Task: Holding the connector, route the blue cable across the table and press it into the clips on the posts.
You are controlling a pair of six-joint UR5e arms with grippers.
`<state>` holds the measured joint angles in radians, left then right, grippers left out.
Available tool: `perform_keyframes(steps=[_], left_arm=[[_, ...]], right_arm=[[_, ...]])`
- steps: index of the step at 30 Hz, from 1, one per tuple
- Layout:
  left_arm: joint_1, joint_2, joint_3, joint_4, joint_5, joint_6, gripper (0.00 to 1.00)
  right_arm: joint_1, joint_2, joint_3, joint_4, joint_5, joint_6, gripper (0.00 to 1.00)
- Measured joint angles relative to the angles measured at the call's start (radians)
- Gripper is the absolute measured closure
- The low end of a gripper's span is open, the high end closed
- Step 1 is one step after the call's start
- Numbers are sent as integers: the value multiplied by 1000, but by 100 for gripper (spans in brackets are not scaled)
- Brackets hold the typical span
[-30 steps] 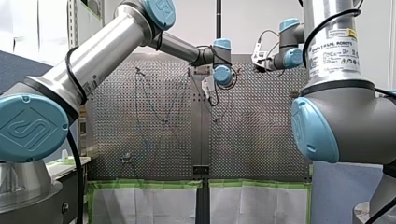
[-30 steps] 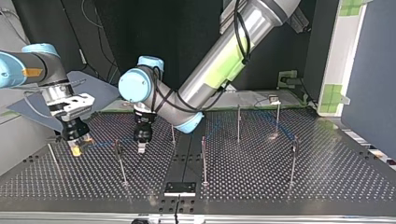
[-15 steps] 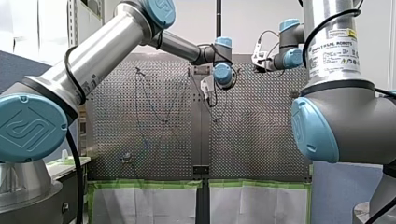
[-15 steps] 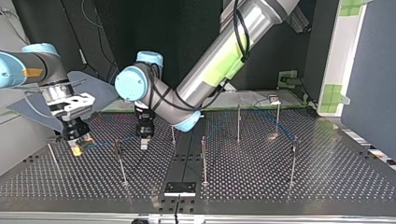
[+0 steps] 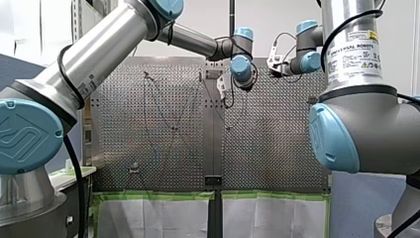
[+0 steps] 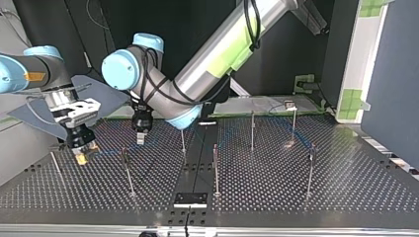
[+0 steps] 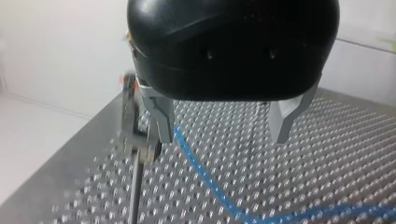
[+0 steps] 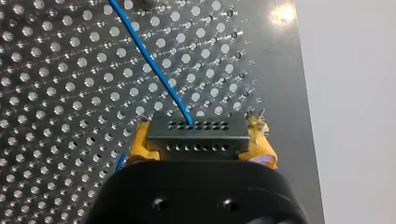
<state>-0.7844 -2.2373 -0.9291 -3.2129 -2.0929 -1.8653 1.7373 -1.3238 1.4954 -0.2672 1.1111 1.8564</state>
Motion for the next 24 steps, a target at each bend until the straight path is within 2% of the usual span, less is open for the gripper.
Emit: perform_keyframes(steps=[4,8,16,20,24], left_arm=[[-29,29,-30,17,-17,4,0],[-37,62,-64,48,-25,7,0],[-22,132,-134,117,-37,18,0],[-14,168,-169,152,-32,-2,0],[-4,203,-205,188,-5,-34,0]], right_arm=[[0,0,0,0,0,0,100],[0,1,0,0,1,0,100],[0,1,1,0,1,-1,100],[0,1,1,0,1,-1,100],[1,2,1,0,1,-3,100]])
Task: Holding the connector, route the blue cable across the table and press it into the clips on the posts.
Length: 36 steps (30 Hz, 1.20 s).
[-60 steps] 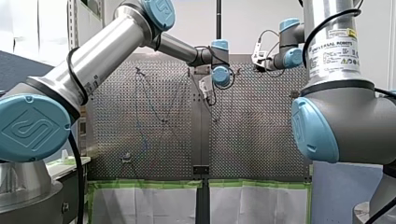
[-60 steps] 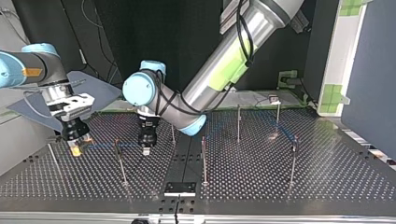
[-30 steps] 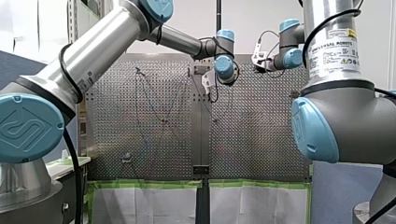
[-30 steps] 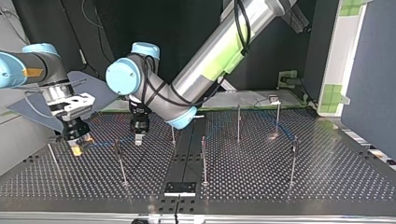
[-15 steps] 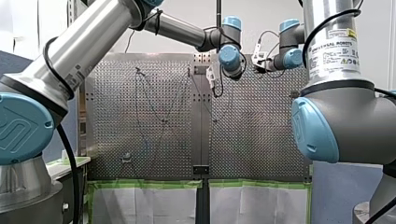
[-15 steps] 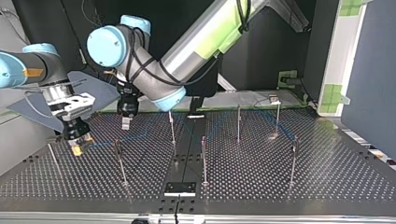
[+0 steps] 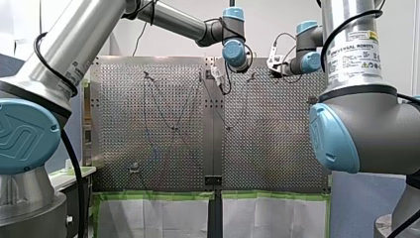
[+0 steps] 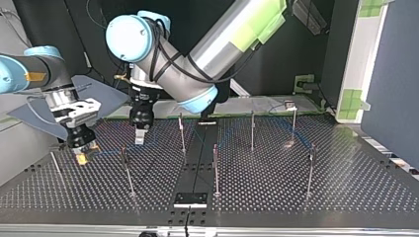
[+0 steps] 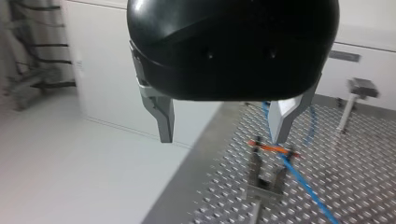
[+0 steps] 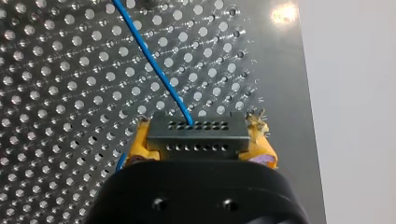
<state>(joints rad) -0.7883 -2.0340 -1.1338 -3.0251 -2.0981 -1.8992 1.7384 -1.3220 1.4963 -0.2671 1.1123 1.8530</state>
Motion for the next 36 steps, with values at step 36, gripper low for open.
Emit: perform_keyframes(steps=[36], left_arm=[[4,102,-318,318,-115,-81,0]], right_arm=[[7,0,5,8,6,-15,100]])
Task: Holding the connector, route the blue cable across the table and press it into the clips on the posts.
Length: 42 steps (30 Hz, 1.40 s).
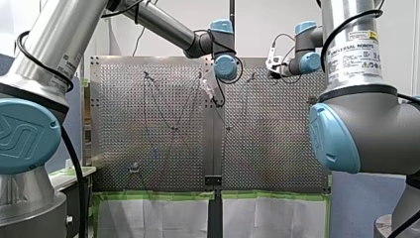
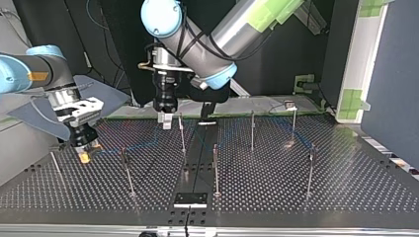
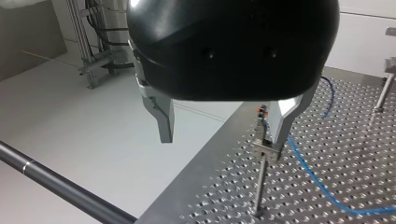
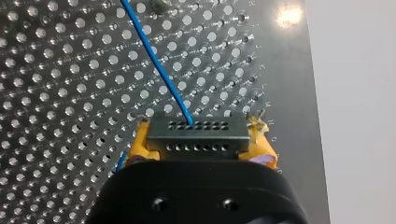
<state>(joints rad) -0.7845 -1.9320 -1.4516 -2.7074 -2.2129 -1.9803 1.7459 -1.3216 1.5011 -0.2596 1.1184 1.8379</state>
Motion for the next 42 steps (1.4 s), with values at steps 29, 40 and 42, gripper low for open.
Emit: perform_keyframes(steps=[29,40,42], left_arm=[[-45,-214,-246,246,-10,32,0],[4,-265,-342,342,-13,33,0],[23,-251,-361,362,-11,33,0]], right_arm=[[-5,1,0,0,0,0,100],[-6,1,0,2,0,0,100],[-6,1,0,2,0,0,100]])
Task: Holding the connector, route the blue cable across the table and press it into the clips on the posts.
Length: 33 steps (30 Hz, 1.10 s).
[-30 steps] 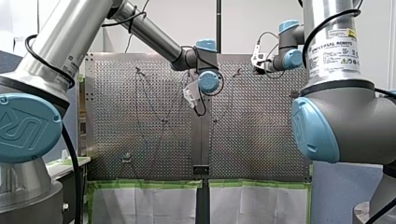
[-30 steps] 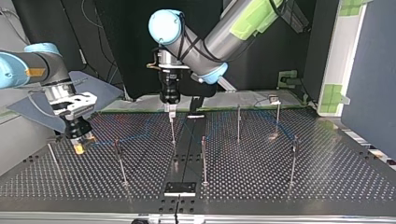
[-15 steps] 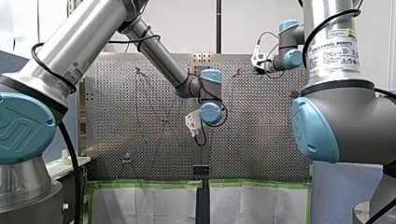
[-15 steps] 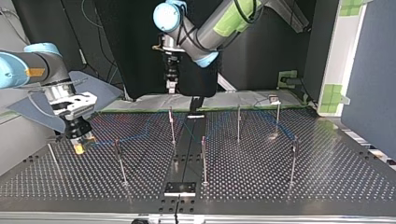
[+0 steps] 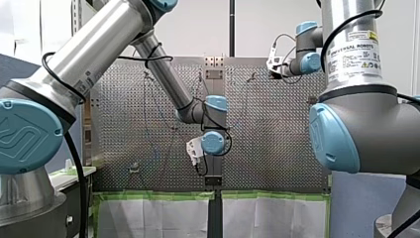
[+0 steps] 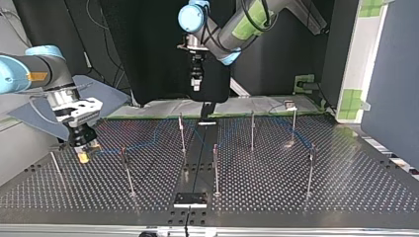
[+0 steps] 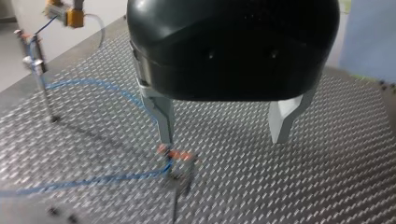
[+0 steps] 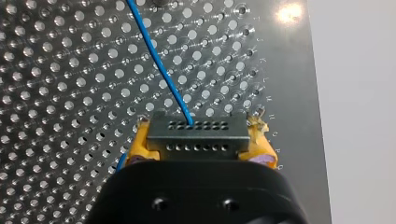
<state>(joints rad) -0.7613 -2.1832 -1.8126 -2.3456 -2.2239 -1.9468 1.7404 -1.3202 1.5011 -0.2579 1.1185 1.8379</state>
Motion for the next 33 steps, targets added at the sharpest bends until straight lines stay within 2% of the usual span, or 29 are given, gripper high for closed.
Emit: perform_keyframes(steps=[6,12,18,33], left_arm=[[51,39,-52,51,2,0,0],[83,45,-108,107,2,0,0],[88,43,-135,134,2,0,0],[89,43,-138,137,2,0,0]], right_arm=[[0,0,0,1,0,1,100],[2,0,0,6,1,0,100],[3,0,0,8,3,0,100],[3,0,0,8,3,0,100]])
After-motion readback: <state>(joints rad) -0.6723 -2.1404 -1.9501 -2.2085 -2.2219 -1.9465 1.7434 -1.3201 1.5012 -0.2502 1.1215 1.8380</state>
